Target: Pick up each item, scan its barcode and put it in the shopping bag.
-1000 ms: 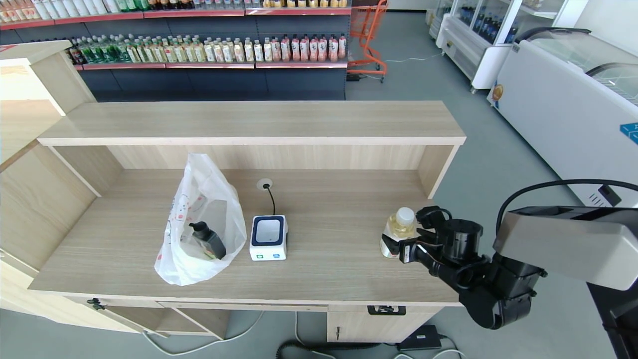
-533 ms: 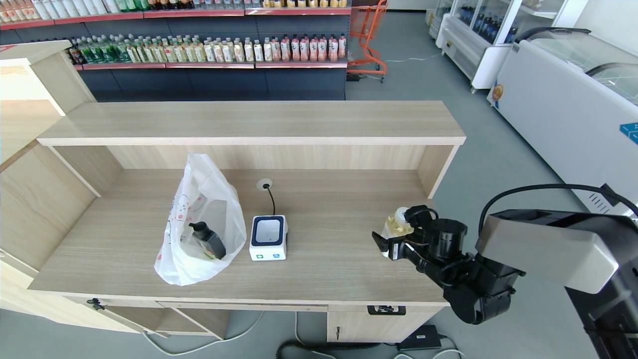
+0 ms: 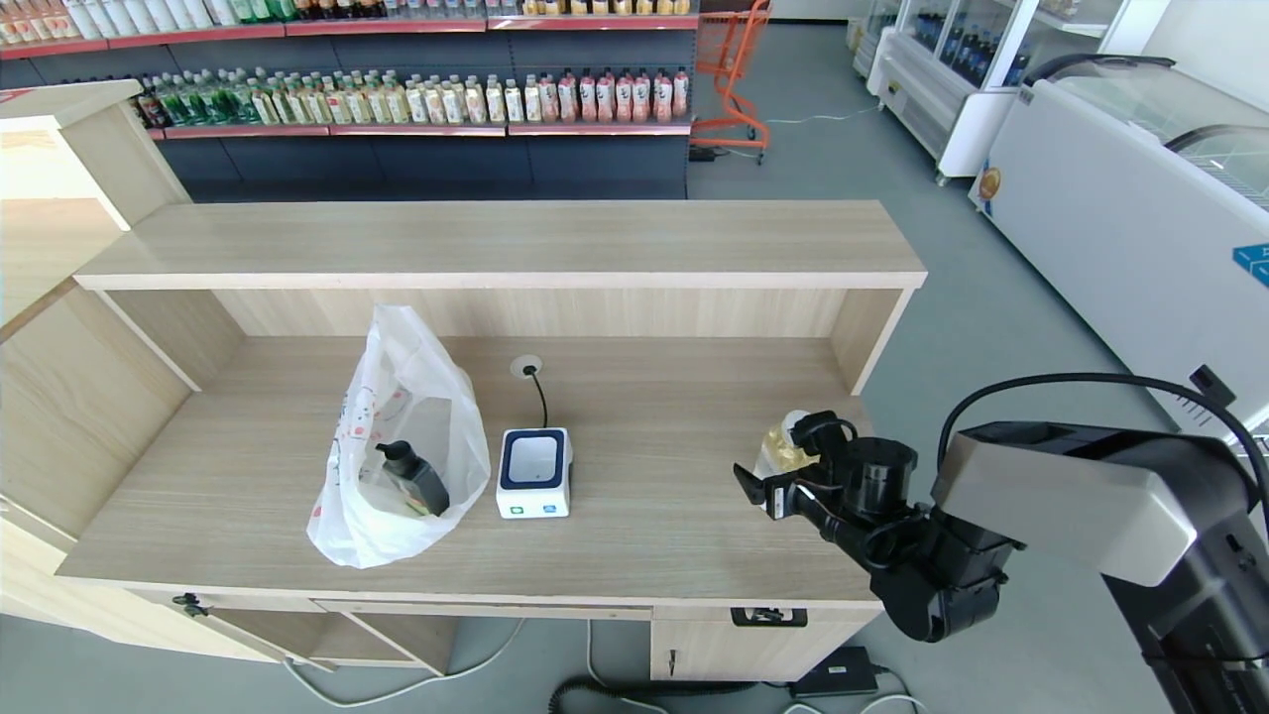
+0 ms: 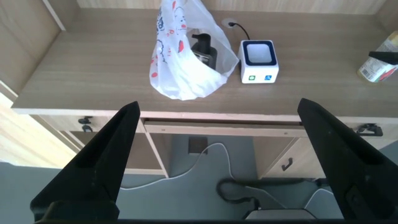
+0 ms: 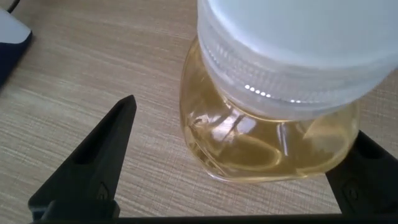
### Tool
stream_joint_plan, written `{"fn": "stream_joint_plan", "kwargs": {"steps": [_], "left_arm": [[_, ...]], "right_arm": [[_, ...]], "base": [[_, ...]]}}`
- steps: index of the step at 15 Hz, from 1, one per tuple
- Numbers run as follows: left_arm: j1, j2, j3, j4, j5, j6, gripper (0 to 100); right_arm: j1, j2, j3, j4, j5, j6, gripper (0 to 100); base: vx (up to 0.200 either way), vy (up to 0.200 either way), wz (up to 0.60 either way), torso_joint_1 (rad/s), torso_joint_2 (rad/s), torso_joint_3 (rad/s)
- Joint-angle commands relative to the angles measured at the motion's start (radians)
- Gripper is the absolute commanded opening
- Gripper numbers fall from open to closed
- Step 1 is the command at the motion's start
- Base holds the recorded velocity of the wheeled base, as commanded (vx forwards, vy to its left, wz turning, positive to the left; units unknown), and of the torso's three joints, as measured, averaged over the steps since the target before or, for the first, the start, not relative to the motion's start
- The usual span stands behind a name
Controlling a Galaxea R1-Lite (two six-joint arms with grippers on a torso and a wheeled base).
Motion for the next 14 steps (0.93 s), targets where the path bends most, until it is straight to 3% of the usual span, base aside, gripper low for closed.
{"fn": "stream_joint_plan", "kwargs": {"steps": [1,3,4,14], "left_arm": [[0.0,0.0,0.0,0.0,0.0,0.0,100],[0.0,0.0,0.0,0.0,0.0,-0.001,100],[0.0,0.0,0.0,0.0,0.0,-0.001,100],[0.0,0.0,0.0,0.0,0.0,-0.001,100]], "right_arm": [[-0.004,0.008,-0.013,0.002,0.003,0.002,100],[-0.004,0.014,-0.036,0.007,0.008,0.002,100],[-0.004,0.02,-0.053,0.007,0.02,0.002,0],[-0.006,0.063,-0.089,0.007,0.023,-0.061,0]], "base": [[0.0,0.0,0.0,0.0,0.0,0.0],[0.0,0.0,0.0,0.0,0.0,0.0],[0.0,0.0,0.0,0.0,0.0,0.0],[0.0,0.0,0.0,0.0,0.0,0.0]]}}
